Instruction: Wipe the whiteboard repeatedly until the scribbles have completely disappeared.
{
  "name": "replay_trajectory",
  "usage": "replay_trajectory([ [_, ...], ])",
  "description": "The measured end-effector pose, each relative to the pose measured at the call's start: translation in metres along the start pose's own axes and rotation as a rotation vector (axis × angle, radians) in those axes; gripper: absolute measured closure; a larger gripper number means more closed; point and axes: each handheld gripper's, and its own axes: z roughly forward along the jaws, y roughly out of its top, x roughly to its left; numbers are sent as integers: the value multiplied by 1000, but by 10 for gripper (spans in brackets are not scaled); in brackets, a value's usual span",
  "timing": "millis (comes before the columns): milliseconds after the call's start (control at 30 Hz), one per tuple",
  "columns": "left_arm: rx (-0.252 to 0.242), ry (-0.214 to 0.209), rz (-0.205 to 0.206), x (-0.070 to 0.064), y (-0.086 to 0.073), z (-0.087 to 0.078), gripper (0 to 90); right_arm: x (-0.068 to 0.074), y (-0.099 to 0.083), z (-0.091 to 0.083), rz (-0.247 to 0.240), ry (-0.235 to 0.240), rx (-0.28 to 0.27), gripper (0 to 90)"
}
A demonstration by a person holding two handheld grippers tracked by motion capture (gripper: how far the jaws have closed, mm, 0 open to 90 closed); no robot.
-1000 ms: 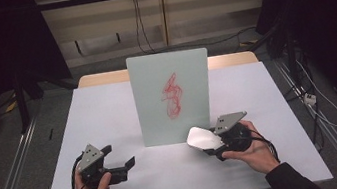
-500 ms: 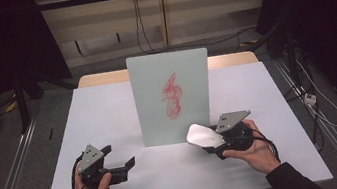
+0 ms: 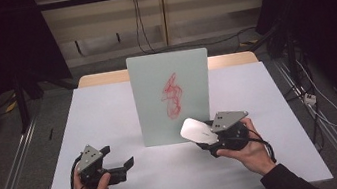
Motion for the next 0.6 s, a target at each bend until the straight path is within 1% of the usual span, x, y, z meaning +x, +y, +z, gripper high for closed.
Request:
replay_trajectory([
  [67,5,5,3,0,-1,-1,43,0,2,1,-12,-22,-10,312],
  [100,-2,5,-4,0,-1,-2,43,0,4,1,-26,-32,-11,312],
  [167,1,11,2,0,-1,-3,43,1,7,2,-39,-57,-20,312],
  [233,-2,7,-4,0,-1,-2,43,2,11,2,-53,-74,-29,312],
  [333,2,0,0,-1,-1,-2,43,4,18,1,-73,-91,-47,312],
  [400,1,-3,3,-1,-1,-2,43,5,23,2,-87,-98,-45,312],
  [433,2,-4,0,0,-1,-2,43,6,25,2,-87,-105,-44,312],
  [500,3,-3,-1,0,-1,-1,43,6,29,4,-107,-127,-44,312],
  [600,5,-3,2,0,0,-1,43,4,35,7,-114,-157,-56,312],
])
